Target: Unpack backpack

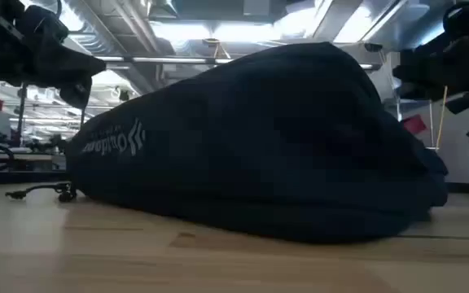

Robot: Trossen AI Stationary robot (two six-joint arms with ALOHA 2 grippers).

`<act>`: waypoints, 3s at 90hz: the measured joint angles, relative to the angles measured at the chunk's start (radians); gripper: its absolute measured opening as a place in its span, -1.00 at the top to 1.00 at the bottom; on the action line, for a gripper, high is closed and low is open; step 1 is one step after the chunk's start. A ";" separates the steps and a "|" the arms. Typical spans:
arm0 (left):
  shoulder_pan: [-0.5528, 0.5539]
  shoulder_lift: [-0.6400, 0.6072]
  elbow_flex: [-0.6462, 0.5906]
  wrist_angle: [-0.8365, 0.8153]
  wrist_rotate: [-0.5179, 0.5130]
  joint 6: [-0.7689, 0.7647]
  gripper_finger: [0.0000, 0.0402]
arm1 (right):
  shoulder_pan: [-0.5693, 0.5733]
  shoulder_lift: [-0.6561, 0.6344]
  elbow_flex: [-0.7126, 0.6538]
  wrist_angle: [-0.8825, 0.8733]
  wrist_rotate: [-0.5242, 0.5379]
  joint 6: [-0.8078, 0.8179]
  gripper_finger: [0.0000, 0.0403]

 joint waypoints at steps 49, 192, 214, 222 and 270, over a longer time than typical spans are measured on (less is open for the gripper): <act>0.000 0.000 0.000 0.000 0.000 0.000 1.00 | 0.000 0.000 0.000 0.000 0.000 0.000 0.86; 0.000 0.000 0.000 0.000 0.000 0.000 1.00 | 0.000 0.000 0.000 0.000 0.000 0.000 0.86; 0.000 0.000 0.000 0.000 0.000 0.000 1.00 | 0.000 0.000 0.000 0.000 0.000 0.000 0.86; 0.000 0.000 0.000 0.000 0.000 0.000 1.00 | 0.000 0.000 0.000 0.002 0.000 0.000 0.86; 0.000 0.000 0.000 -0.001 -0.007 0.000 1.00 | 0.000 0.000 0.000 0.022 0.002 0.067 0.86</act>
